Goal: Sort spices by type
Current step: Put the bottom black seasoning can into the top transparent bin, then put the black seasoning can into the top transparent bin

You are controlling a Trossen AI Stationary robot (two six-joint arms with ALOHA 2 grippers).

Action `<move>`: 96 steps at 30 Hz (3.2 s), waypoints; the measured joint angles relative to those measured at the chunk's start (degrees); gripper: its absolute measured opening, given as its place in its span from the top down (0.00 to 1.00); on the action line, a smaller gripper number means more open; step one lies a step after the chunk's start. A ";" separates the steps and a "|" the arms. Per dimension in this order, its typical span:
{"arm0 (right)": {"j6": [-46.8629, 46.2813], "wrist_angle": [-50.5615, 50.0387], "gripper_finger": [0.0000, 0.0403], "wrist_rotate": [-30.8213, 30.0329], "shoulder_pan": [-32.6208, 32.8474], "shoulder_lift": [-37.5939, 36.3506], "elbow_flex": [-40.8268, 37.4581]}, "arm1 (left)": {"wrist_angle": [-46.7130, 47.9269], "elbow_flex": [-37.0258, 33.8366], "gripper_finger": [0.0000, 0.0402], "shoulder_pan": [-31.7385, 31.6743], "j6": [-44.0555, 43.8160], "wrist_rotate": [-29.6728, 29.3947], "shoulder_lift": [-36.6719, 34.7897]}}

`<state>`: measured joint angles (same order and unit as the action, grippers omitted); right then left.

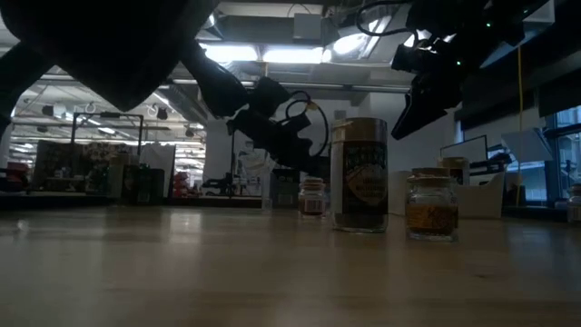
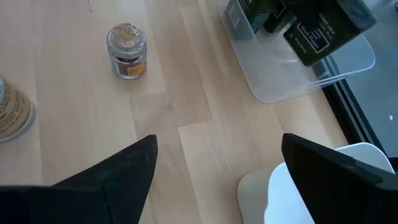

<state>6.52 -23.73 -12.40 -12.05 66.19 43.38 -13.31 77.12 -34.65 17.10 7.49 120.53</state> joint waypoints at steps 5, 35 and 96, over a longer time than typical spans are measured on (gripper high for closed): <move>0.00 -0.08 0.15 0.00 0.00 0.00 0.00 | 0.78 -0.02 0.70 0.09 -0.32 -0.08 -0.56; -0.20 -0.19 0.15 -0.02 0.02 0.00 0.00 | 10.36 6.03 0.67 0.37 0.70 -0.15 1.53; 1.46 0.09 0.15 1.53 0.02 0.02 0.00 | 75.97 5.68 0.32 -7.27 -0.32 -26.03 -25.90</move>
<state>7.99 -23.64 -10.87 -12.03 66.22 43.38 62.66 82.81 -41.92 16.78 -18.54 94.63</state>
